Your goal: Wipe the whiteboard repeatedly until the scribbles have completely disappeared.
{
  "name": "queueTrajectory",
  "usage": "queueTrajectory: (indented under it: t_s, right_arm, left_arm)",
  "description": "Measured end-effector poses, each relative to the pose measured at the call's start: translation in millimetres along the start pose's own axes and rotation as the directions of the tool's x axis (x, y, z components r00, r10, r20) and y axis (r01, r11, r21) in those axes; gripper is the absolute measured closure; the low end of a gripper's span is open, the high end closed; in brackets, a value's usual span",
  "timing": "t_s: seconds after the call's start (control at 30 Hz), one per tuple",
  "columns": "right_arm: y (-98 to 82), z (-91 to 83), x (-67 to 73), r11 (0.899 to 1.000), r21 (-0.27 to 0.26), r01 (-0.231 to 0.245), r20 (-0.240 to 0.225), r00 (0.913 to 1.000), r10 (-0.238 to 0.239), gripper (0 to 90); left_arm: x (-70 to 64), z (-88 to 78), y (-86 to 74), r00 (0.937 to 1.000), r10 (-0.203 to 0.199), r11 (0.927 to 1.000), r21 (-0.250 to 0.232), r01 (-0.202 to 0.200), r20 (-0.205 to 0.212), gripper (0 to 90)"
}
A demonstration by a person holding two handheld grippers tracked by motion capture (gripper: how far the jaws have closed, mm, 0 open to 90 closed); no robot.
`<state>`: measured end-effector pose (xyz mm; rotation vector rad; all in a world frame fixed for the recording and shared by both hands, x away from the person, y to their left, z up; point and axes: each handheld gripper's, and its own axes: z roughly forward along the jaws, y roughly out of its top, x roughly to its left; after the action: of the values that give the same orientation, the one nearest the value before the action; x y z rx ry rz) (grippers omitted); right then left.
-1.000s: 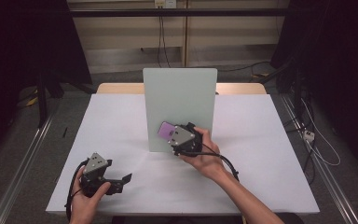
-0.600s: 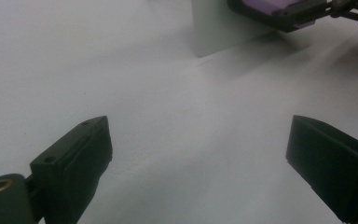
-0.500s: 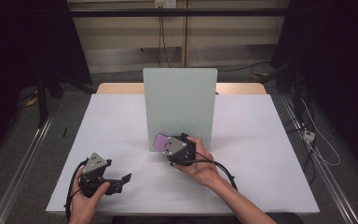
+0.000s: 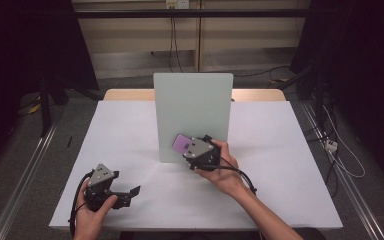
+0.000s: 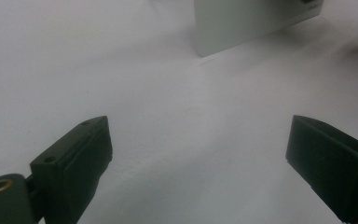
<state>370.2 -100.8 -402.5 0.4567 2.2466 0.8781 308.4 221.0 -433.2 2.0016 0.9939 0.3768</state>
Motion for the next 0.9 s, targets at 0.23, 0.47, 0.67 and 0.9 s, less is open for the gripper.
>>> queueTrajectory:
  t_s: [0.23, 0.47, 0.67, 0.9]
  right_arm:
    - [-3.6, -21.2, -26.5, 0.998, -0.041, -0.054, 0.066, 0.9962, 0.057, 41.7]
    - [-9.1, -32.6, -37.7, 0.995, -0.057, -0.085, 0.104, 0.9904, 0.091, 41.6]
    - [-11.2, -33.4, -39.8, 0.991, -0.071, -0.116, 0.067, 0.9904, 0.120, 41.6]
    - [-12.9, -34.1, -37.6, 0.984, -0.094, -0.150, 0.015, 0.9883, 0.152, 41.7]
  left_arm:
    - [-0.3, 0.4, -0.2, 1.0000, -0.003, 1.0000, 0.001, 0.003, -0.001, 6.8]
    - [-0.8, 0.8, 0.1, 1.0000, -0.001, 1.0000, 0.003, 0.001, 0.001, 6.8]
    - [0.6, -0.4, -1.2, 0.9999, -0.013, 0.9999, -0.003, 0.013, 0.000, 6.8]
    - [3.9, 3.0, -2.4, 0.9994, -0.032, 0.9995, 0.006, 0.032, 0.008, 6.8]
